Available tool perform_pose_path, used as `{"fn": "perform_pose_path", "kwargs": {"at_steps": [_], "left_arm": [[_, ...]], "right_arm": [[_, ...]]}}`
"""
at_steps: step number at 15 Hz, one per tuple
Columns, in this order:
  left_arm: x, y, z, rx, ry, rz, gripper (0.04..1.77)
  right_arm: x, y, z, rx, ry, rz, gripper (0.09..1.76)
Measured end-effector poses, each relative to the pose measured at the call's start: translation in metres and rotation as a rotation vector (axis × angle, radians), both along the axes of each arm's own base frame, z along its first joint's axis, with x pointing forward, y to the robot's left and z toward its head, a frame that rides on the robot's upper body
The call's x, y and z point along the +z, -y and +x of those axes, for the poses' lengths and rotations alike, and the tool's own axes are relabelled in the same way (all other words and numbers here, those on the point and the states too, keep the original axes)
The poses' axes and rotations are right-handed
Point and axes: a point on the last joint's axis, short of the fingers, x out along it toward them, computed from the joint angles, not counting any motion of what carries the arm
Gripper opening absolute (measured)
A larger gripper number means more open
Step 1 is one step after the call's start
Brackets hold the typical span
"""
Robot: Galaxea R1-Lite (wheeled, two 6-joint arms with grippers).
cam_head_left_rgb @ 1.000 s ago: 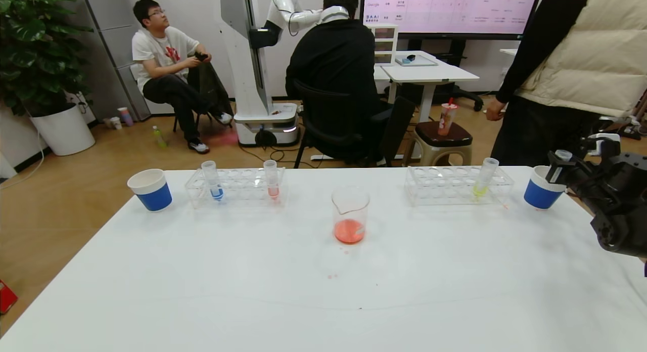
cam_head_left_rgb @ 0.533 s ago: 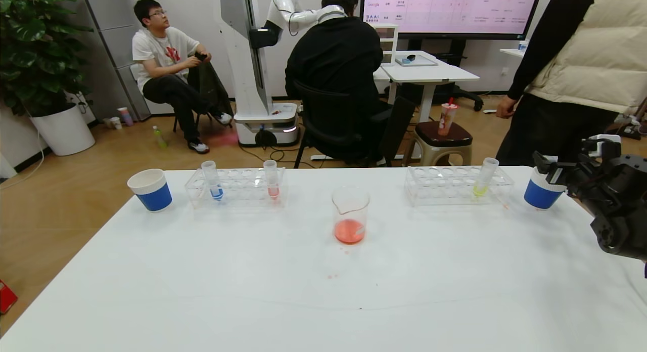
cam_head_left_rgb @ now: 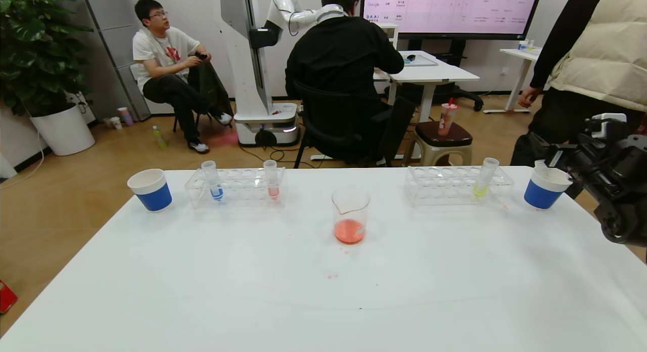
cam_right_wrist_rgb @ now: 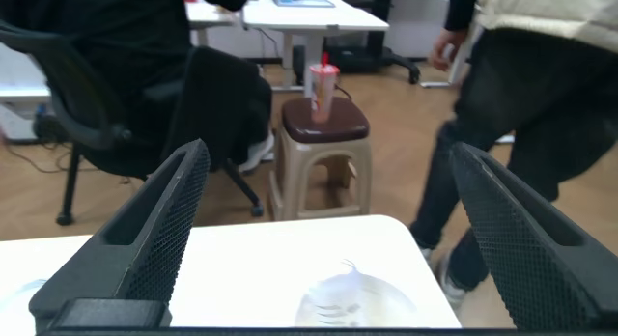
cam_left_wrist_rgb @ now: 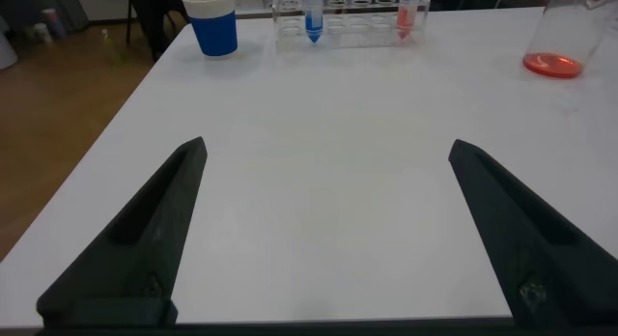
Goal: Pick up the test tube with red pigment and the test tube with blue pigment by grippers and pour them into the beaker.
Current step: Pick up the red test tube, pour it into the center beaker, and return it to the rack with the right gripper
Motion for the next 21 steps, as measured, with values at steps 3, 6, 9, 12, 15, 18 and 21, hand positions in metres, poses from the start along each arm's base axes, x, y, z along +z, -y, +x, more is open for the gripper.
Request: {"fn": "perform_pose_path", "kwargs": {"at_steps": [3, 6, 9, 12, 15, 18, 21], "left_arm": [[0.000, 0.000, 0.000, 0.001, 0.000, 0.000, 1.75], [0.000, 0.000, 0.000, 0.000, 0.000, 0.000, 1.75], [0.000, 0.000, 0.000, 0.000, 0.000, 0.000, 1.75], [0.000, 0.000, 0.000, 0.000, 0.000, 0.000, 1.75], [0.000, 0.000, 0.000, 0.000, 0.000, 0.000, 1.75], [0.000, 0.000, 0.000, 0.000, 0.000, 0.000, 1.75], [0.000, 0.000, 0.000, 0.000, 0.000, 0.000, 1.75]], "right_arm": [[0.037, -0.052, -0.013, 0.109, 0.015, -0.001, 1.74], [0.065, -0.103, -0.040, 0.188, 0.045, 0.004, 1.74], [0.085, -0.128, -0.077, 0.222, 0.076, 0.009, 1.74], [0.108, -0.131, -0.127, 0.227, 0.130, 0.002, 1.74], [0.132, -0.129, -0.190, 0.223, 0.177, -0.007, 1.74], [0.152, -0.129, -0.265, 0.235, 0.198, -0.014, 1.74], [0.157, -0.128, -0.342, 0.248, 0.233, -0.027, 1.74]]}}
